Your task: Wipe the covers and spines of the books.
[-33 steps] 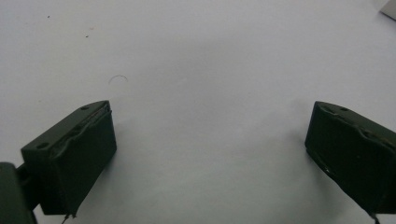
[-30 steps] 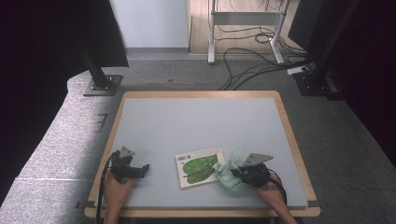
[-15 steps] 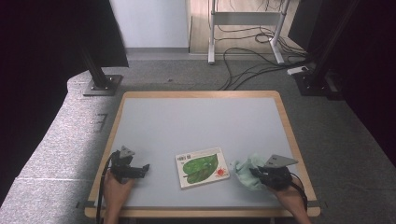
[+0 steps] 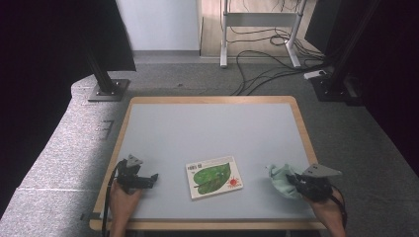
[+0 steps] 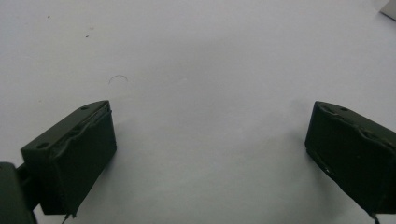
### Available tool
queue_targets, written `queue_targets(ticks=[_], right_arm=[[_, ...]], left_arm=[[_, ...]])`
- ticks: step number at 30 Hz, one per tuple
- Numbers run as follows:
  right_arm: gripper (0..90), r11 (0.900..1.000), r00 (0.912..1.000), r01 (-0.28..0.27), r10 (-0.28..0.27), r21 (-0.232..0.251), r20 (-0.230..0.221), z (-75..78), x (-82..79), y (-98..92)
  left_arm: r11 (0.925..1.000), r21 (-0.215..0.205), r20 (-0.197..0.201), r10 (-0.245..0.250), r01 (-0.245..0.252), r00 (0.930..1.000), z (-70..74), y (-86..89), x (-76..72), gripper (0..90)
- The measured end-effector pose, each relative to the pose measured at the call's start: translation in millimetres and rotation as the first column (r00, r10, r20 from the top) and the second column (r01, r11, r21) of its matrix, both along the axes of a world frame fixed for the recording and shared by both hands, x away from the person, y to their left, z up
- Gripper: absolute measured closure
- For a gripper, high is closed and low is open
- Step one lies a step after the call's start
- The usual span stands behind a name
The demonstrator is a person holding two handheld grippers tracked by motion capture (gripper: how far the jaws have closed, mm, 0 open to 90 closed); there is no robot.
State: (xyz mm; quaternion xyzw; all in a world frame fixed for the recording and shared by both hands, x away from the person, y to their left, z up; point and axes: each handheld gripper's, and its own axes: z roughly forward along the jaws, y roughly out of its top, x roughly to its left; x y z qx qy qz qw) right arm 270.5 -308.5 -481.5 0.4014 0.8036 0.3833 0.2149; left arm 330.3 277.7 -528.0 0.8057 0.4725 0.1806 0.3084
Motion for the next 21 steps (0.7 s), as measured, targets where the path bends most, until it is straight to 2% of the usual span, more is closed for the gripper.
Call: queue_targets(ticks=[5,9,16,19,21], right_arm=[[78.5,0.999,0.9993,0.036,-0.036,-0.013,-0.014,-7.7,2.5,-7.6],[78.2,0.999,0.9979,0.040,-0.041,-0.018,-0.050,-24.3,6.5,-7.3],[75.0,0.999,0.9945,0.038,-0.038,0.004,-0.097,-42.3,9.8,-6.7],[73.0,0.999,0.9938,0.040,-0.038,0.015,-0.104,-42.5,9.9,-7.8],[68.9,0.999,0.9935,0.040,-0.039,0.002,-0.107,-40.7,10.2,-6.3]], left_arm=[[1.0000,-0.001,0.000,0.000,0.000,1.0000,0.0,-0.1,-0.1,1.8],[1.0000,-0.001,0.000,0.000,0.000,1.0000,0.0,-0.1,-0.1,1.8],[1.0000,-0.001,0.000,0.000,0.000,1.0000,0.0,-0.1,-0.1,1.8],[1.0000,-0.001,0.000,0.000,0.000,1.0000,-0.1,-0.1,-0.1,1.8],[1.0000,-0.001,0.000,0.000,0.000,1.0000,0.0,0.0,0.0,1.8]])
